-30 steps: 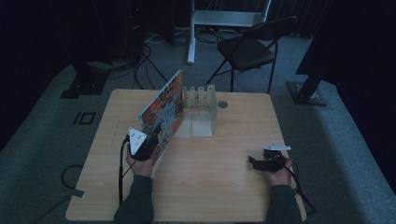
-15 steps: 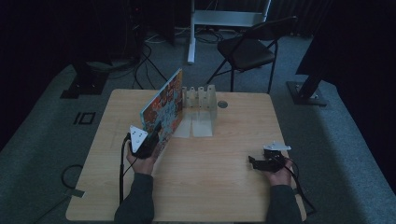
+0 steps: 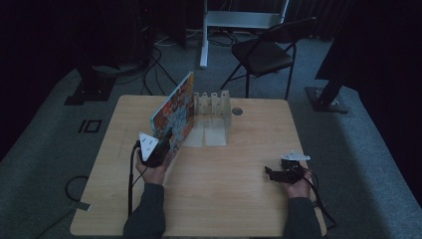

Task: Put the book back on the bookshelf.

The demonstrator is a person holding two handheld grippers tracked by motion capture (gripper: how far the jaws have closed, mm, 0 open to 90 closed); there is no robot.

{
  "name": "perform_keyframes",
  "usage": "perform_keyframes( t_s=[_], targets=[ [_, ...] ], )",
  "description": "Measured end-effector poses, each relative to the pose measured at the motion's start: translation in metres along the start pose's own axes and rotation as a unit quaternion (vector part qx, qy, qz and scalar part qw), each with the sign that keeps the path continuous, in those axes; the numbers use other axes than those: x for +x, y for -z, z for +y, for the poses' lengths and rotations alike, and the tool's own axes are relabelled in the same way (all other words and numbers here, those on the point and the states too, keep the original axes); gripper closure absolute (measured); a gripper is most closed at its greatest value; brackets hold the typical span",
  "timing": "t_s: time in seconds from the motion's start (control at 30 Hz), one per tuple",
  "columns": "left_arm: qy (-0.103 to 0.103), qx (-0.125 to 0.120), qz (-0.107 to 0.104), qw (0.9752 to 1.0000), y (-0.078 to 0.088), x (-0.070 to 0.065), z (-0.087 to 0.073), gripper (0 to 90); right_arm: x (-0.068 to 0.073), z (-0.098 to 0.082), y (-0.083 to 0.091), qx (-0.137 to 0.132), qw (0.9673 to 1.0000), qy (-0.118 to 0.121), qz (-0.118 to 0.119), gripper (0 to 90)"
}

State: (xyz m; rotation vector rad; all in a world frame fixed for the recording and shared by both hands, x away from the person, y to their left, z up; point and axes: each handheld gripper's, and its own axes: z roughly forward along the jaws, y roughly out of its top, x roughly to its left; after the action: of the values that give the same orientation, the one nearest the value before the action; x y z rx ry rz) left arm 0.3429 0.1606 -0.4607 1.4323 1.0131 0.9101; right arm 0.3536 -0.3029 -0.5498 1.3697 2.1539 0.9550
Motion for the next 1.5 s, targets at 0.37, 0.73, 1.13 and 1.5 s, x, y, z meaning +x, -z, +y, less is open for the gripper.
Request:
perform_keyframes(
  t_s=[0.37,0.73,1.13,1.5],
  targets=[
    [-0.004,0.0,0.008,1.0,-0.006,-0.005,-0.001,80.9,0.0,0.0,0.0,0.0,1.0,0.0,0.001,17.3],
    [-0.002,-0.004,0.013,0.9999,-0.008,-0.004,-0.001,80.9,0.0,0.0,0.0,-0.001,1.0,0.0,0.002,17.3],
    [0.005,-0.008,0.012,0.9999,-0.012,-0.002,-0.002,80.9,0.0,0.0,0.0,0.0,1.0,0.0,0.003,17.4],
    [0.006,-0.011,0.018,0.9998,-0.013,-0.002,-0.002,80.8,-0.001,-0.001,0.001,-0.001,1.0,0.0,0.005,17.4]
  ],
)
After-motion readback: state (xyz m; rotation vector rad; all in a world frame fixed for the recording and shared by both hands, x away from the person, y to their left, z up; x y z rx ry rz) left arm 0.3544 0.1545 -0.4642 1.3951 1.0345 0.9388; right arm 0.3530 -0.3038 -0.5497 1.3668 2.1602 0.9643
